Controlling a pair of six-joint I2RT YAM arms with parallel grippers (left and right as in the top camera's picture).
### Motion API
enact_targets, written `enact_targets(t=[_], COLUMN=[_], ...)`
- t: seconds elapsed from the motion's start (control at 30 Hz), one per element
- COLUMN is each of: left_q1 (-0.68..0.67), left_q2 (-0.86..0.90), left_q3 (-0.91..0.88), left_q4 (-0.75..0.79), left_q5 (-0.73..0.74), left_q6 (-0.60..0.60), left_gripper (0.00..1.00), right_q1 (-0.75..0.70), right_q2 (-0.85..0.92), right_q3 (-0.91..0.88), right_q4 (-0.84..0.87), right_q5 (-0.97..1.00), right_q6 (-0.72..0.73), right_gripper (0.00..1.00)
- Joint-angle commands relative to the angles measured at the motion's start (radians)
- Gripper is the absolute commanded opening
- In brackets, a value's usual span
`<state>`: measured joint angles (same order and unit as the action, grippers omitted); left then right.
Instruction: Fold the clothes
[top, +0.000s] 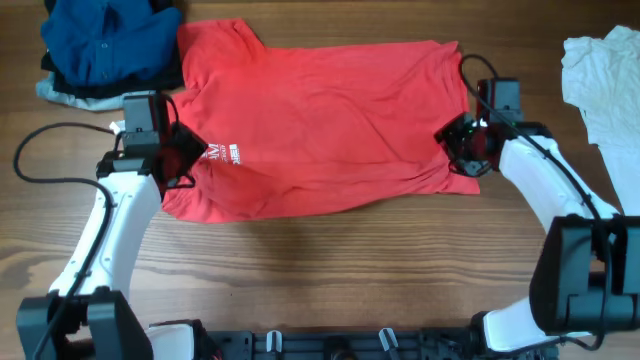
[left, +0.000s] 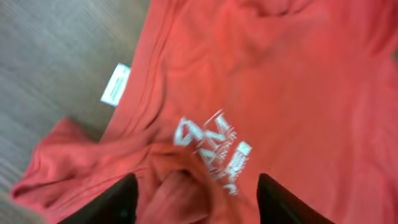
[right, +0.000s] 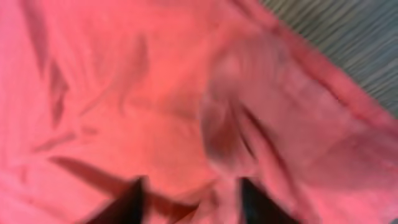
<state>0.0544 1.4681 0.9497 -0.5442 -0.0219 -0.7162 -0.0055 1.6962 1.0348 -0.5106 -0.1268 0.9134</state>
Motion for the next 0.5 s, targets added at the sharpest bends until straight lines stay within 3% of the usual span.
enact_targets(t=[0.0,0.13,0.27,0.37,0.47], left_q1=[0.003,0.002,-0.035,-0.1,-0.154], left_q2=[0.019,0.019,0.028,0.099,0.165], left_q3=[0.01,0.01,-0.025,-0.043,-0.043], left_q4=[-0.06,-0.17,-0.209,-0.188,-0.169], left_q5=[-0.013,0.018,0.089,0.167,0.167], left_q6=[0.017,0.058,0.058,0.056,-0.037], left_gripper=[0.75,0.91,0.91,0.9,0.86], right_q1=[-0.03,-0.077,-0.053,0.025,0.091], right_q2=[0.007,-0.016,-0.037,-0.037,-0.037], right_q3=[0.024,0.182,0.214,0.213,0.213], right_q4=[-0.014,-0.232,-0.383,-0.428,-0.433], right_q5=[0.089,-0.013,-0.275,-0.259,-0.256], right_q6=[-0.126,-0.258,-0.375,-0.398,-0.398], right_gripper=[0.99,0.99,1.0,0.99,1.0])
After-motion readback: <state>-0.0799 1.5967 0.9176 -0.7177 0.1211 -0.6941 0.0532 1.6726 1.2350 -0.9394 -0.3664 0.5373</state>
